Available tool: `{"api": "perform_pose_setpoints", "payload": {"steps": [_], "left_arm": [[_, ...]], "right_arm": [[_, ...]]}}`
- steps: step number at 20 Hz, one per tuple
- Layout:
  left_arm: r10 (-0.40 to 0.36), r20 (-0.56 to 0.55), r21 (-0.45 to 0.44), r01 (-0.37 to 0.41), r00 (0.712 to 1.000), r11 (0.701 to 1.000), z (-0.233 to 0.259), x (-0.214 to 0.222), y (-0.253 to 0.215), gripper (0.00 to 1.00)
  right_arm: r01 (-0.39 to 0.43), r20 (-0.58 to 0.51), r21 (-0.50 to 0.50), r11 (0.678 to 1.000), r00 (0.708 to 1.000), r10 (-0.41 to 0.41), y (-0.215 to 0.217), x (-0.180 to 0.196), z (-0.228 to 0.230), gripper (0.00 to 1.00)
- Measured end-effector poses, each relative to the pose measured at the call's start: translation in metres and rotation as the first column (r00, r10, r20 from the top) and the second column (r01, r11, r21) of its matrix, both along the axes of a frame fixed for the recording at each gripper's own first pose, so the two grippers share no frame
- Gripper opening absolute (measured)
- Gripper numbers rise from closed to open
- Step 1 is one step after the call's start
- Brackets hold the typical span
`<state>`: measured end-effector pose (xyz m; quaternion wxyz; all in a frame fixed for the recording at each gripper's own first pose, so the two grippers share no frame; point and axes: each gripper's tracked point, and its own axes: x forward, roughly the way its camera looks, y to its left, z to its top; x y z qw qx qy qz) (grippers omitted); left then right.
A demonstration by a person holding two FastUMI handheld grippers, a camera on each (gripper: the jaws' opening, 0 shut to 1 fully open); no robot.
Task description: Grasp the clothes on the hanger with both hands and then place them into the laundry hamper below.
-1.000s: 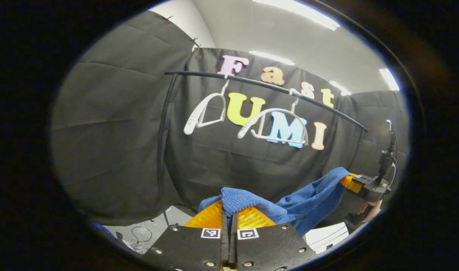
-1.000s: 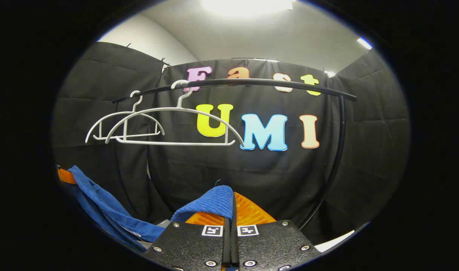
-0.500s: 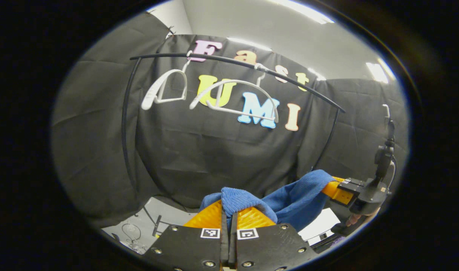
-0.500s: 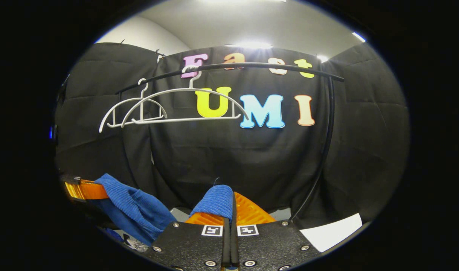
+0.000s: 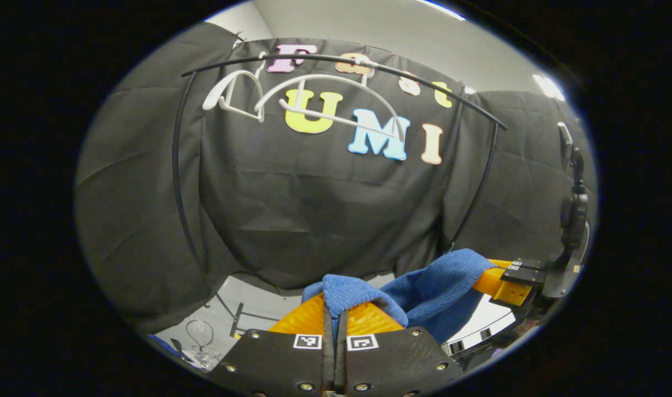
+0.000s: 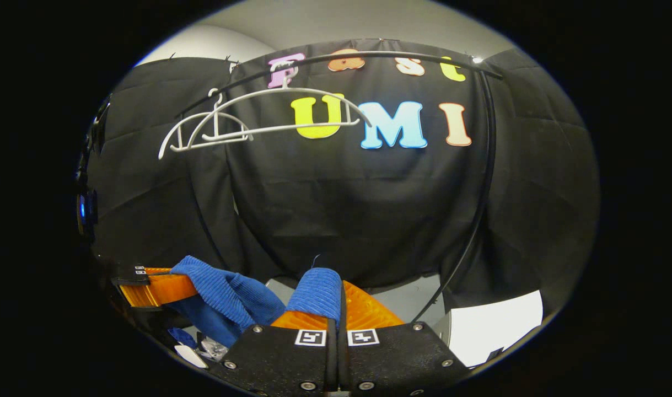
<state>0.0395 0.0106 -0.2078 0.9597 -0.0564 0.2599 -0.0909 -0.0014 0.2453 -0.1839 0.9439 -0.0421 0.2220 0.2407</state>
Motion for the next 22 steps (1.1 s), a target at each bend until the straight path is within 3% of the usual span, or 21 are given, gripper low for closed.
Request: {"api": "perform_pose_setpoints", "payload": {"steps": [8, 18, 22], "left_arm": [[-0.032, -0.141, -0.025, 0.029, 0.989, 0.999, -0.088, -0.003, -0.007, 0.01], [-0.030, -0.257, 0.026, 0.038, 0.966, 0.999, -0.184, -0.018, 0.028, 0.01], [-0.018, -0.295, 0.024, 0.027, 0.955, 0.999, -0.211, -0.022, 0.036, 0.01]], "right_arm": [[-0.015, -0.150, -0.082, 0.996, 0.989, 0.002, -0.006, -0.015, -0.079, 0.01], [0.029, -0.276, -0.156, 0.987, 0.958, -0.072, -0.007, -0.010, -0.158, 0.01], [0.077, -0.338, -0.143, 0.987, 0.933, -0.122, -0.002, -0.014, -0.179, 0.02]]}}
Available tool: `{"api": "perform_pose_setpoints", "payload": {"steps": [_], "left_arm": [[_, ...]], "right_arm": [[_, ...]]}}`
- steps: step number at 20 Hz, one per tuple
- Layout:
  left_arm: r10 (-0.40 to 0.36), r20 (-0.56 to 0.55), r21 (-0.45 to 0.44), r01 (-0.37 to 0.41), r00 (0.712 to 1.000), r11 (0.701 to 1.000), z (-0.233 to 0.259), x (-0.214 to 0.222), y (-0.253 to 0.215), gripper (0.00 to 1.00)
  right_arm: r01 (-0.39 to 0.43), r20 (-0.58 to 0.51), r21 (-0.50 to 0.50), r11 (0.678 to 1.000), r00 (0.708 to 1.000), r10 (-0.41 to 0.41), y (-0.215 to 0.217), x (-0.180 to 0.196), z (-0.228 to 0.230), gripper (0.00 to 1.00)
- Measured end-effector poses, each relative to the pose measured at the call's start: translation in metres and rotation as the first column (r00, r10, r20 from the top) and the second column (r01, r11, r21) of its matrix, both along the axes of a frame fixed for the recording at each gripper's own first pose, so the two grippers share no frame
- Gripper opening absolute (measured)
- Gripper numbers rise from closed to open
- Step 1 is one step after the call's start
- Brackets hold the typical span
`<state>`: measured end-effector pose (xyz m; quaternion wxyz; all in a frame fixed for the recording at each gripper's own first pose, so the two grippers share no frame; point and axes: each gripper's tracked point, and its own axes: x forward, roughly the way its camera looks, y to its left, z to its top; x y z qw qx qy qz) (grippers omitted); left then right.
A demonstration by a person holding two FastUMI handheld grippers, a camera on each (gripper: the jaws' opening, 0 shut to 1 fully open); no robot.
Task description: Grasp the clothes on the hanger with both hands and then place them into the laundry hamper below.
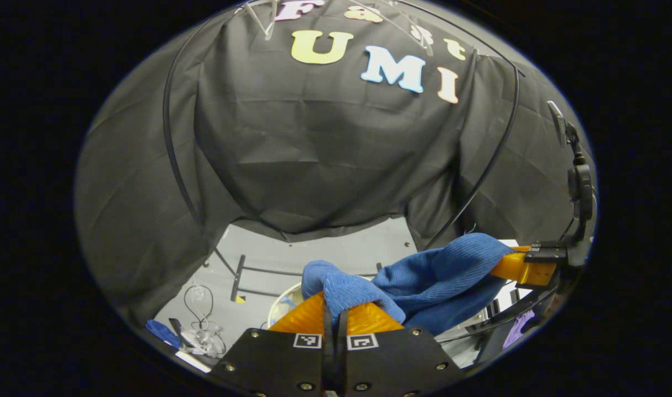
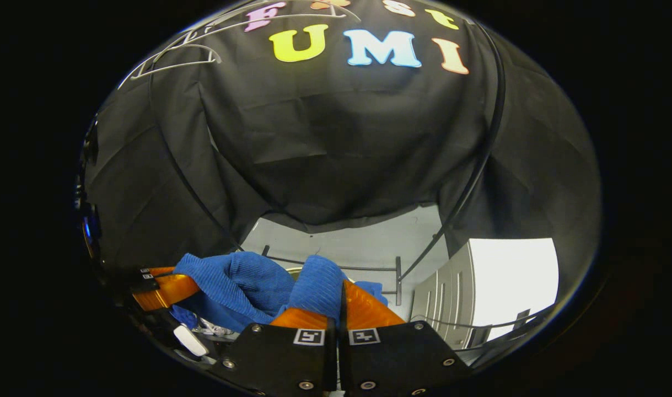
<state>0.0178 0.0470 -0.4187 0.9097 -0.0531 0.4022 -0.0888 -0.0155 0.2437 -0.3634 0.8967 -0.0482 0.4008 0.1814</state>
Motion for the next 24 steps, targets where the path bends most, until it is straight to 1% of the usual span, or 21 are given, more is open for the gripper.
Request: {"api": "perform_pose_setpoints", "payload": {"steps": [2, 3, 4, 8, 9, 10, 12, 13, 14, 17, 18, 21, 22, 24], "left_arm": [[0.000, -0.015, -0.002, 0.000, 1.000, 1.000, -0.007, 0.000, 0.001, 0.00], [-0.004, -0.021, -0.002, 0.004, 1.000, 1.000, -0.008, -0.001, 0.001, 0.02], [-0.003, -0.028, -0.003, 0.003, 1.000, 1.000, -0.008, -0.002, 0.000, 0.01], [0.008, -0.037, -0.012, -0.008, 0.999, 1.000, -0.009, -0.001, 0.001, 0.01], [0.011, -0.037, -0.014, -0.011, 0.999, 1.000, -0.009, 0.000, 0.000, 0.01], [0.010, -0.040, -0.016, -0.011, 0.999, 1.000, -0.011, 0.000, 0.000, 0.01], [0.003, -0.051, -0.006, -0.003, 0.999, 1.000, -0.015, -0.003, 0.000, 0.01], [0.000, -0.056, 0.001, 0.000, 0.998, 1.000, -0.016, -0.003, 0.001, 0.02], [0.000, -0.064, 0.005, 0.001, 0.998, 1.000, -0.018, -0.002, 0.001, 0.02], [0.001, -0.088, 0.005, -0.001, 0.996, 1.000, -0.033, -0.002, 0.000, 0.02], [0.000, -0.093, 0.007, 0.001, 0.996, 1.000, -0.041, 0.000, 0.001, 0.02], [-0.004, -0.127, 0.003, 0.004, 0.992, 1.000, -0.054, -0.006, 0.002, 0.02], [-0.004, -0.138, 0.010, 0.005, 0.990, 1.000, -0.058, -0.007, 0.005, 0.02], [-0.019, -0.143, 0.017, 0.021, 0.990, 1.000, -0.063, -0.005, 0.006, 0.02]], "right_arm": [[0.013, -0.023, -0.004, 1.000, 1.000, -0.013, 0.001, -0.011, -0.007, 0.02], [0.017, -0.033, -0.004, 1.000, 0.999, -0.017, 0.000, -0.013, -0.008, 0.01], [0.022, -0.040, -0.003, 1.000, 0.999, -0.022, 0.000, -0.016, -0.009, 0.02], [0.054, -0.054, -0.006, 0.999, 0.997, -0.054, -0.008, -0.019, -0.012, 0.02], [0.062, -0.057, -0.006, 0.998, 0.996, -0.063, -0.010, -0.018, -0.011, 0.00], [0.069, -0.059, -0.008, 0.998, 0.996, -0.070, -0.012, -0.017, -0.011, 0.02], [0.078, -0.066, -0.012, 0.997, 0.995, -0.078, -0.015, -0.018, -0.013, 0.00], [0.080, -0.076, -0.015, 0.997, 0.994, -0.081, -0.016, -0.020, -0.014, 0.02], [0.081, -0.087, -0.016, 0.997, 0.993, -0.082, -0.016, -0.022, -0.016, 0.02], [0.076, -0.117, -0.036, 0.996, 0.990, -0.080, -0.017, -0.026, -0.023, 0.02], [0.079, -0.124, -0.045, 0.996, 0.989, -0.084, -0.017, -0.027, -0.024, 0.04], [0.111, -0.151, -0.032, 0.993, 0.982, -0.115, -0.013, -0.028, -0.027, 0.05], [0.111, -0.164, -0.032, 0.993, 0.980, -0.114, -0.010, -0.031, -0.030, 0.06], [0.100, -0.186, -0.037, 0.994, 0.977, -0.105, -0.008, -0.035, -0.033, 0.05]]}}
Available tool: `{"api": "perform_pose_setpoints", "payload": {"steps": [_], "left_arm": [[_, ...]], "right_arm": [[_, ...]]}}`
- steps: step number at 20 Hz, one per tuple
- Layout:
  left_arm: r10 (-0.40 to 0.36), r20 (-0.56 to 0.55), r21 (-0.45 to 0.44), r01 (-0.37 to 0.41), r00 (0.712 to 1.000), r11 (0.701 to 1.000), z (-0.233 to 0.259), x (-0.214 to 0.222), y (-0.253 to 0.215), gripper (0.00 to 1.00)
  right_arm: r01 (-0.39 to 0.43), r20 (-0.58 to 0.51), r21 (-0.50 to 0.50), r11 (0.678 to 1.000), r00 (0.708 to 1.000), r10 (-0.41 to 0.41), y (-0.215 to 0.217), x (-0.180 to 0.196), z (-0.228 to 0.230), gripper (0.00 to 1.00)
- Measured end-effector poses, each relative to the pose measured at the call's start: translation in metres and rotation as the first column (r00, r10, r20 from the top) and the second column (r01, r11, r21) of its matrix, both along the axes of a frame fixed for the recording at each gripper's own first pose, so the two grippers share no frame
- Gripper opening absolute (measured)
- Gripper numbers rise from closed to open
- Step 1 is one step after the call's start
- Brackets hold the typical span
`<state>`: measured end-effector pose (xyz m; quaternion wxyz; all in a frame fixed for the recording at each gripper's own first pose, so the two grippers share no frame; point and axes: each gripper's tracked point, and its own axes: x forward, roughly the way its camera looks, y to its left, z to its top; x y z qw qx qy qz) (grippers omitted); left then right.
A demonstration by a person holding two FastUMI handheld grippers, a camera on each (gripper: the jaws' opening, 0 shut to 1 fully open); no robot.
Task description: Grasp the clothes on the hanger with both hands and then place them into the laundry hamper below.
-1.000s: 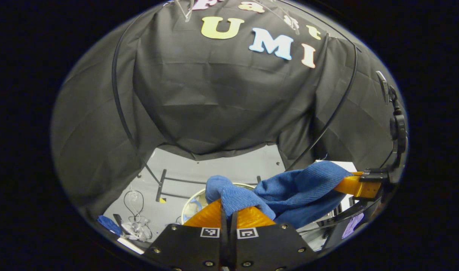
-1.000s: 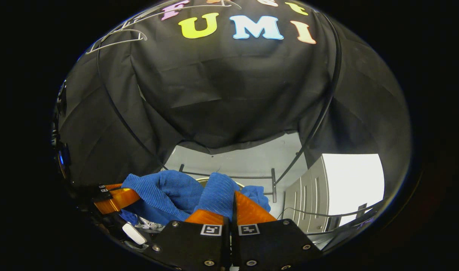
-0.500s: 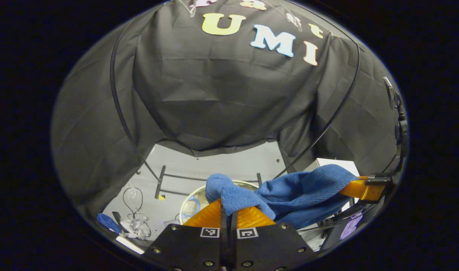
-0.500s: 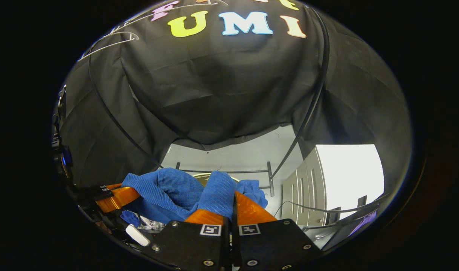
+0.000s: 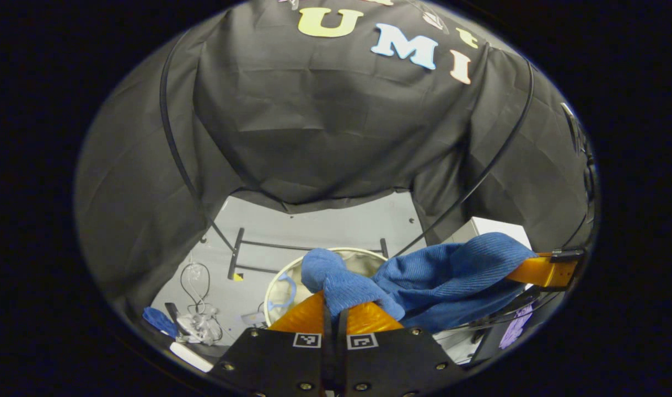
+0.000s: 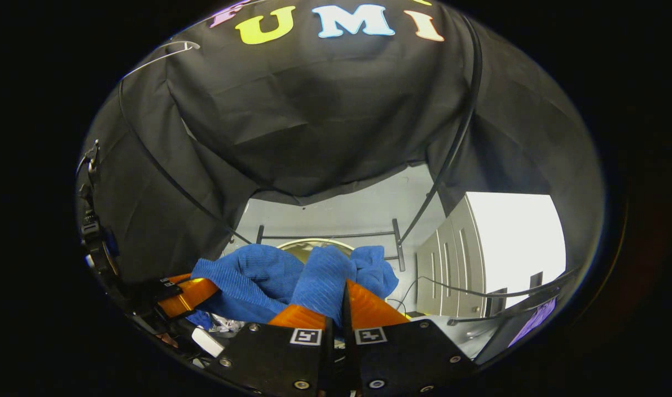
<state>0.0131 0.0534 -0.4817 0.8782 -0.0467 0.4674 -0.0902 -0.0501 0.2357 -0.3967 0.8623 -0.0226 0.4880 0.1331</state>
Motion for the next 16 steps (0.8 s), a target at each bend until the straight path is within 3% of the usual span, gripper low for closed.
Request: {"api": "perform_pose_setpoints", "payload": {"steps": [2, 3, 4, 5, 7, 10, 11, 12, 16], "left_arm": [[-0.022, -0.015, -0.011, 0.022, 1.000, 1.000, -0.007, -0.003, -0.003, 0.04], [-0.024, -0.027, -0.014, 0.023, 0.999, 1.000, -0.011, -0.005, -0.004, 0.07], [-0.022, -0.038, -0.024, 0.021, 0.999, 1.000, -0.017, -0.006, -0.004, 0.07], [-0.020, -0.051, -0.030, 0.019, 0.998, 0.999, -0.021, -0.007, -0.006, 0.02], [-0.027, -0.052, -0.060, 0.024, 0.998, 0.998, -0.021, -0.005, -0.010, 0.24], [-0.047, -0.049, -0.036, 0.045, 0.998, 0.998, -0.020, 0.000, -0.010, 0.75], [-0.045, -0.044, -0.012, 0.044, 0.998, 0.999, -0.021, 0.003, -0.010, 0.92], [-0.041, -0.033, 0.005, 0.041, 0.999, 0.999, -0.016, 0.005, -0.010, 0.98], [0.018, 0.047, 0.028, -0.019, 0.999, 0.999, 0.030, 0.016, -0.015, 0.94]], "right_arm": [[0.003, -0.009, -0.001, 1.000, 1.000, -0.003, -0.003, -0.001, 0.001, 0.12], [0.010, -0.015, -0.004, 1.000, 1.000, -0.010, -0.006, -0.002, 0.002, 0.07], [0.017, -0.019, -0.003, 1.000, 1.000, -0.018, -0.010, -0.004, 0.001, 0.19], [0.021, -0.026, 0.002, 1.000, 0.999, -0.021, -0.013, -0.005, 0.004, 0.23], [0.036, -0.021, 0.015, 0.999, 0.999, -0.036, -0.018, -0.004, 0.008, 0.38], [0.058, -0.005, -0.004, 0.998, 0.998, -0.058, -0.035, -0.004, 0.011, 0.82], [0.064, 0.000, -0.011, 0.998, 0.998, -0.064, -0.041, -0.003, 0.013, 0.88], [0.070, 0.010, -0.011, 0.998, 0.998, -0.070, -0.047, -0.002, 0.016, 0.95], [0.095, 0.082, 0.016, 0.995, 0.992, -0.096, -0.067, 0.020, 0.036, 0.95]]}}
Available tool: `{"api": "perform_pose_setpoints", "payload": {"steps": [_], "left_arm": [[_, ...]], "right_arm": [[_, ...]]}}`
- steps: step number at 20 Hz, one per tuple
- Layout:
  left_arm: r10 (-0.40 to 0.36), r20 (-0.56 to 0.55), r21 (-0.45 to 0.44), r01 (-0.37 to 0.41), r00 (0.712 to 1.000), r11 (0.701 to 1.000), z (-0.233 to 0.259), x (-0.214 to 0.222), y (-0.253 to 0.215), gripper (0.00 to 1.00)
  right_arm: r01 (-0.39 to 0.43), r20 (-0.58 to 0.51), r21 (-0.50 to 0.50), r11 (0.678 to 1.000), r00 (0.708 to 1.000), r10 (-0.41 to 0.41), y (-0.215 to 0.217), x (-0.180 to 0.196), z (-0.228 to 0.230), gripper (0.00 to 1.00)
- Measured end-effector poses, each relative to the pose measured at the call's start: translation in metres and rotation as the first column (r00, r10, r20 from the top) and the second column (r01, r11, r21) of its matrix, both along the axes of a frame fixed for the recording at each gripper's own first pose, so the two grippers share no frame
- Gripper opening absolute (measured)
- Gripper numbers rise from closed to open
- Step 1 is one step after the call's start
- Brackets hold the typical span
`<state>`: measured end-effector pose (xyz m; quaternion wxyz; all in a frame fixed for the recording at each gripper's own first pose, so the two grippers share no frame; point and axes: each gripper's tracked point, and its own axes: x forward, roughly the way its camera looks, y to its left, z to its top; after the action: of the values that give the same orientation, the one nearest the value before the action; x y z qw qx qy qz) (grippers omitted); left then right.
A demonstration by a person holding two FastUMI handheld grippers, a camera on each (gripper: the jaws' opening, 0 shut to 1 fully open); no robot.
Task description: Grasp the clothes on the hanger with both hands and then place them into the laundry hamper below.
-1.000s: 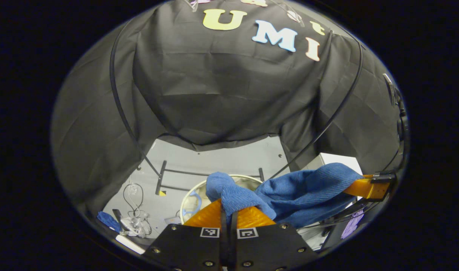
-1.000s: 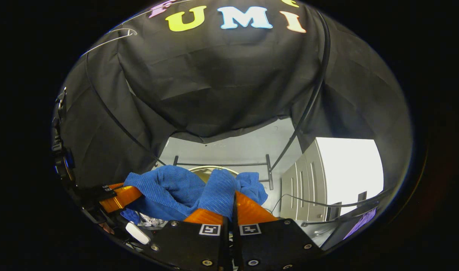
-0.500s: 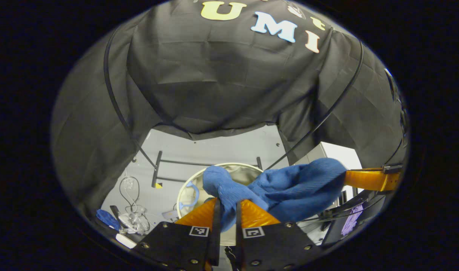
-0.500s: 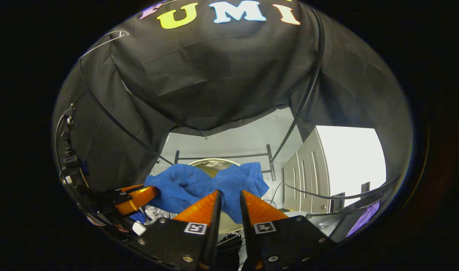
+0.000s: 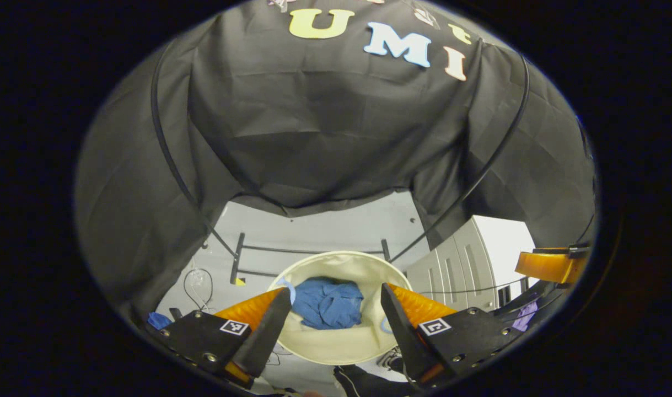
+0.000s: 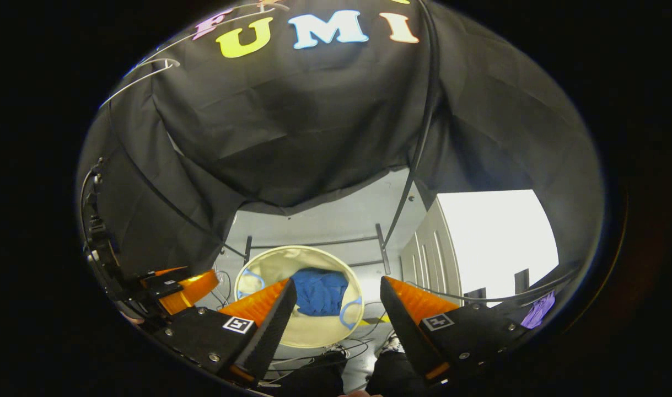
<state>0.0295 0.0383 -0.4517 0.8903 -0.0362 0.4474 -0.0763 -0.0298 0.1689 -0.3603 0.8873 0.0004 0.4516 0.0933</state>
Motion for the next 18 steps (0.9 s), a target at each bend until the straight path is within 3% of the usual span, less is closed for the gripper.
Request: {"api": "perform_pose_setpoints", "payload": {"steps": [6, 11, 14, 18], "left_arm": [[0.123, 0.160, 0.057, -0.133, 0.980, 0.989, 0.093, 0.004, -0.031, 0.94], [0.233, 0.313, 0.033, -0.256, 0.921, 0.966, 0.177, 0.002, -0.080, 0.95], [0.258, 0.437, 0.007, -0.290, 0.861, 0.957, 0.232, 0.007, -0.103, 0.95], [0.270, 0.609, -0.044, -0.308, 0.746, 0.950, 0.324, 0.006, -0.136, 0.94]], "right_arm": [[-0.020, 0.098, 0.098, 0.995, 0.995, 0.011, -0.035, 0.045, 0.041, 0.95], [-0.126, 0.255, 0.163, 0.979, 0.964, 0.082, -0.062, 0.070, 0.091, 0.96], [-0.178, 0.360, 0.181, 0.967, 0.927, 0.104, -0.088, 0.082, 0.123, 0.96], [-0.203, 0.520, 0.200, 0.958, 0.851, 0.072, -0.122, 0.109, 0.187, 0.96]]}}
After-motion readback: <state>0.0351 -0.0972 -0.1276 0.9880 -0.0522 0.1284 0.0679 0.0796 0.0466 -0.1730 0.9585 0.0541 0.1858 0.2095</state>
